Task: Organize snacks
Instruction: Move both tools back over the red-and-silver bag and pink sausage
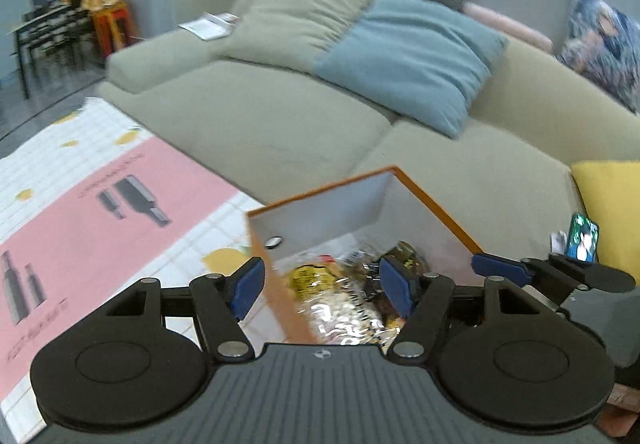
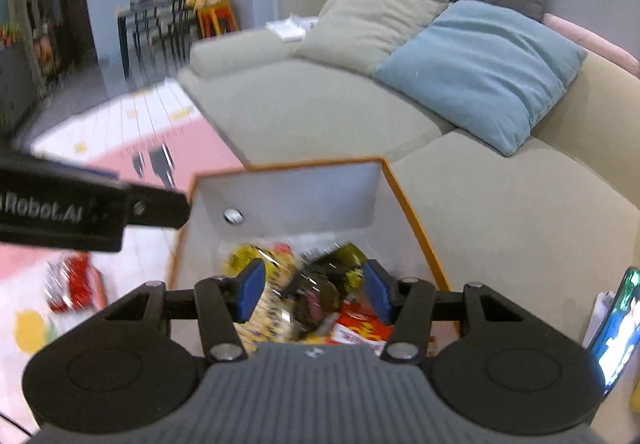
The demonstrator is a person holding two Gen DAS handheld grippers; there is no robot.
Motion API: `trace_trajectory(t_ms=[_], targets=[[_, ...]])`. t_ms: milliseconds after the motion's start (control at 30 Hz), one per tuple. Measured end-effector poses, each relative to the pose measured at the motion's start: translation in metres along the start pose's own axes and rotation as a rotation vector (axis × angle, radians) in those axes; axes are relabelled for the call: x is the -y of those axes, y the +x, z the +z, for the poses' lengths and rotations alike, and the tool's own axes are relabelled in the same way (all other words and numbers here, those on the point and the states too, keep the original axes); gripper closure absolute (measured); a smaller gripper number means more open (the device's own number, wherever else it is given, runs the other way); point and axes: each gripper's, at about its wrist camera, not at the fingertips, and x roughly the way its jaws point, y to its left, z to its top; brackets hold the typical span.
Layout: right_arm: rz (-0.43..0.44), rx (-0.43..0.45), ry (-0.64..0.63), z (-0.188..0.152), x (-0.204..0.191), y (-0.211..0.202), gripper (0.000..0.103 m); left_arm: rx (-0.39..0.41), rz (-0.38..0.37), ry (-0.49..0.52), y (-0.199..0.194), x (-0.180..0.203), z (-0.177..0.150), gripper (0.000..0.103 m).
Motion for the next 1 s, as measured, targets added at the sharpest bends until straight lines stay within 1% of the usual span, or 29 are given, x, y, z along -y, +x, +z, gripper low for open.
trace_trajectory(t_ms=[100, 200, 333, 500, 600, 700, 833, 1000], targets=[[0.028, 0.046, 0.035, -0.001, -0.012, -0.015, 0.044, 0.033, 0.037, -0.034, -0.021, -0.012, -0.01, 0.026], [0.048, 0.089, 0.032, -0.004, -0.028, -0.028, 0.045, 0.056, 0.086, -0.053, -0.04, -0.025, -0.024, 0.026], [0.093, 0.113, 0.012, -0.01, -0.051, -0.039, 0.045, 0.081, 0.133, -0.079, -0.061, -0.042, -0.046, 0.026], [0.142, 0.082, -0.028, -0.023, -0.084, -0.044, 0.044, 0.08, 0.165, -0.094, -0.077, -0.061, -0.072, 0.027], [0.171, 0.048, -0.058, -0.032, -0.104, -0.04, 0.044, 0.083, 0.181, -0.137, -0.086, -0.077, -0.088, 0.027], [0.186, 0.035, -0.104, -0.042, -0.123, -0.037, 0.045, 0.076, 0.212, -0.169, -0.089, -0.093, -0.101, 0.029], [0.213, 0.008, -0.143, -0.052, -0.141, -0.029, 0.045, 0.067, 0.262, -0.194, -0.088, -0.112, -0.117, 0.03], [0.247, -0.029, -0.185, -0.063, -0.162, -0.011, 0.045, 0.036, 0.273, -0.232, -0.076, -0.134, -0.133, 0.03]])
